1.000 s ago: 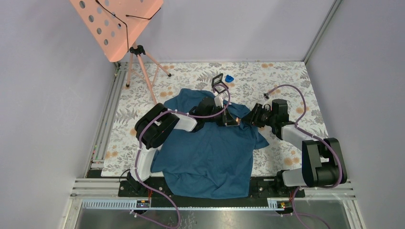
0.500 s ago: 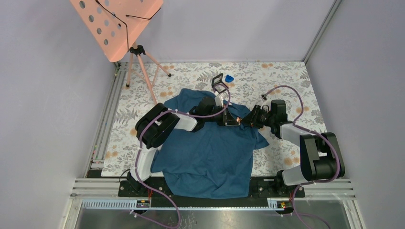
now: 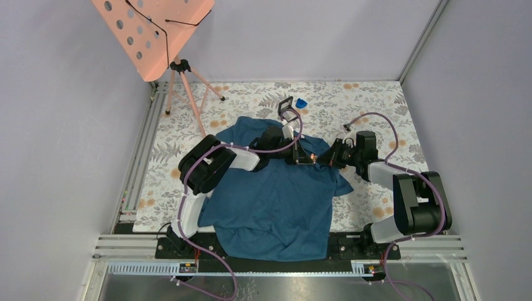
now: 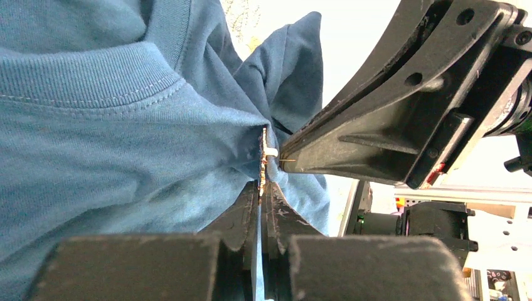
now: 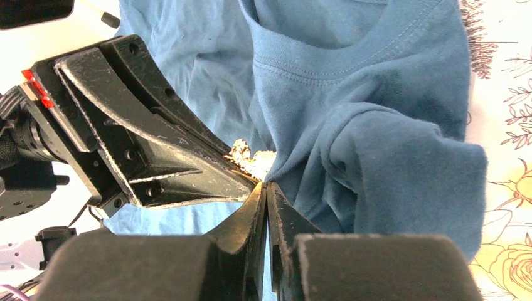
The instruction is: Pin the brooch onto the clothing
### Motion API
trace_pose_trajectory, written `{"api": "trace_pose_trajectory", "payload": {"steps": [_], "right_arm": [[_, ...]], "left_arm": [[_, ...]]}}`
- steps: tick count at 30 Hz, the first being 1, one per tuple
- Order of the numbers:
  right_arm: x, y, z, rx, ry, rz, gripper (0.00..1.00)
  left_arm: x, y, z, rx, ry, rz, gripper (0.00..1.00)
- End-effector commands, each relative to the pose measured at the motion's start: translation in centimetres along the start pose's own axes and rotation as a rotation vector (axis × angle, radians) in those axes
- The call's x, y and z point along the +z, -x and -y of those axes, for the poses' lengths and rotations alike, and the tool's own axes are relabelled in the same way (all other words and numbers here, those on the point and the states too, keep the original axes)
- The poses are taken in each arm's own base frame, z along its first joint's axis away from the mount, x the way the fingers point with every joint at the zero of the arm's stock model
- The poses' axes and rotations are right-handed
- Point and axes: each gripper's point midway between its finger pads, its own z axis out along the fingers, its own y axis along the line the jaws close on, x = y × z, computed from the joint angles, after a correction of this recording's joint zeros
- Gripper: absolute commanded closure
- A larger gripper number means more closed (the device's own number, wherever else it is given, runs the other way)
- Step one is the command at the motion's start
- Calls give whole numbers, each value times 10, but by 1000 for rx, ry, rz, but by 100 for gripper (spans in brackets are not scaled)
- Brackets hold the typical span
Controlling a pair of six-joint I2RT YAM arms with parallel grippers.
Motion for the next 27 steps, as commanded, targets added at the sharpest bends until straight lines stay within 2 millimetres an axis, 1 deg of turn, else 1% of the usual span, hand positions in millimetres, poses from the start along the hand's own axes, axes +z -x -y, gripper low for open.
{"api": "trace_pose_trajectory", "payload": {"steps": [1,14,17,22,24,27], "right_arm": [[2,11,-16,-54,80,8,92],[3,12,-16,-49,80,7,93],[-2,12,-14,-72,55,23,89],[-18,15,-9,-132,-33,60,79],[-20,17,-7,-142,-51,69,77],[-18,15,-5,-138,-53,60,76]], "left_arm": [[7,14,23,47,-75,5,100],[6,11,25,50,-94,-5,100],[6,12,21,29,-73,-4,100],[5,11,22,0,-61,-15,100],[5,10,22,-4,-56,-18,100],[4,10,22,-8,-54,-21,100]]}}
